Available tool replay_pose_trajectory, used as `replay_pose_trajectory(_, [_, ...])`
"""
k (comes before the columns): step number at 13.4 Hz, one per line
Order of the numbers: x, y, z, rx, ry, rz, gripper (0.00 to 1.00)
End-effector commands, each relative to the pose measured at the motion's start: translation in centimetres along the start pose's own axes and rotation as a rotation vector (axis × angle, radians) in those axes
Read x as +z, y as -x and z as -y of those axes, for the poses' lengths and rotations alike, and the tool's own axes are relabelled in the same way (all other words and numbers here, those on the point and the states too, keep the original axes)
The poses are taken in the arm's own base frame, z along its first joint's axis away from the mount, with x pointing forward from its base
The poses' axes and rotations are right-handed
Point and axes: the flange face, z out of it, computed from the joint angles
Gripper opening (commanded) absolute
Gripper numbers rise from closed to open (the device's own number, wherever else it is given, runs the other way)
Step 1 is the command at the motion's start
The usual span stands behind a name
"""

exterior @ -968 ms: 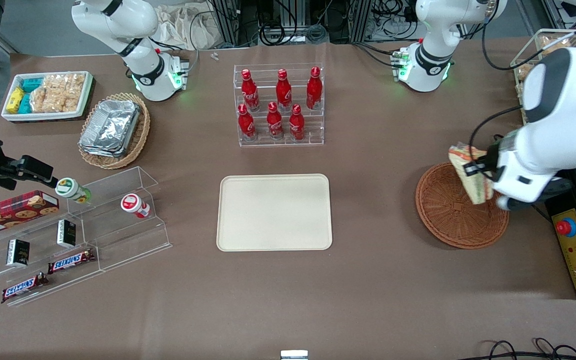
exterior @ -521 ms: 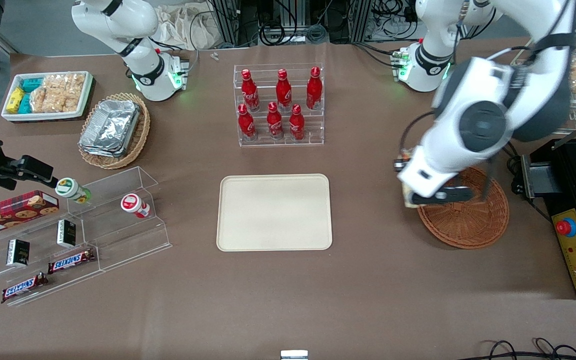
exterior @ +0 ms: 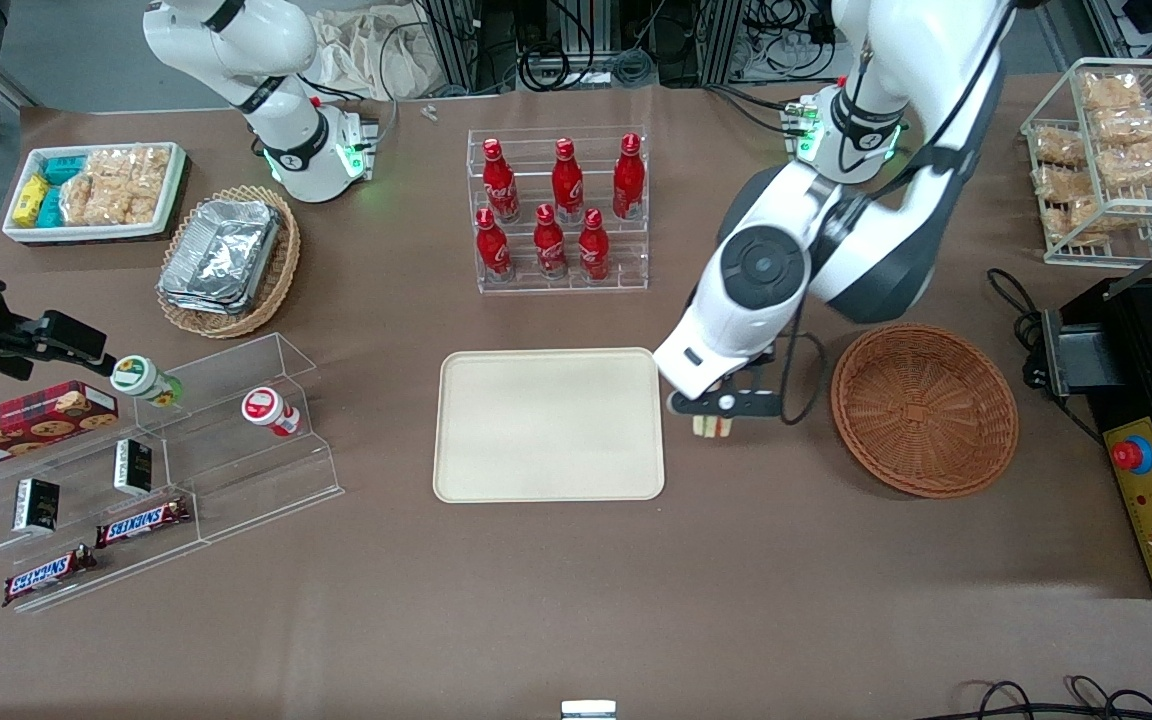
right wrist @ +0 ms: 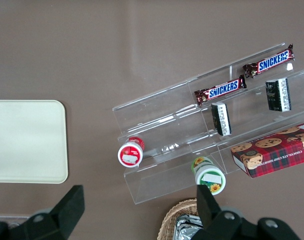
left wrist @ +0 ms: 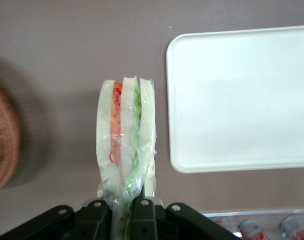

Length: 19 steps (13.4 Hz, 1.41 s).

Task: Place sandwich from basket to tray
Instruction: 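Carry the sandwich with the left gripper over to the cream tray, then lower the sandwich onto the tray and open the left gripper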

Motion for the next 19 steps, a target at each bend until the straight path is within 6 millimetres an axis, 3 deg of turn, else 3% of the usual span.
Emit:
replay_pose_trajectory(1, [4.1, -0.7, -4.0, -0.024, 0.026, -0.034, 0.17])
replay_pose_trajectory(3, [7.5, -1.6, -4.7, -0.046, 0.054, -0.029, 0.17])
replay_pose_trajectory(6, [9.8, -1.4, -6.6, -0.038, 0.078, -0.059, 0.17])
replay_pose_trajectory(8, [12.5, -1.8, -6.8, -0.041, 0.085, -0.046, 0.17])
replay_pose_trajectory(9, [13.0, -2.0, -7.0, -0.040, 0.094, -0.055, 0.18])
replay_pose_trajectory(10, [13.2, -2.1, -7.0, -0.041, 0.100, -0.064, 0.26])
replay_pose_trajectory(12, [13.8, -2.1, -7.0, -0.033, 0.095, -0.059, 1.00])
replay_pose_trajectory(14, [12.9, -2.2, -6.4, -0.044, 0.085, -0.058, 1.00])
replay_pose_trajectory(16, [9.4, -1.6, -4.8, -0.043, 0.036, -0.033, 1.00])
replay_pose_trajectory(19, [3.2, -1.5, 2.7, -0.003, -0.038, -0.027, 1.00])
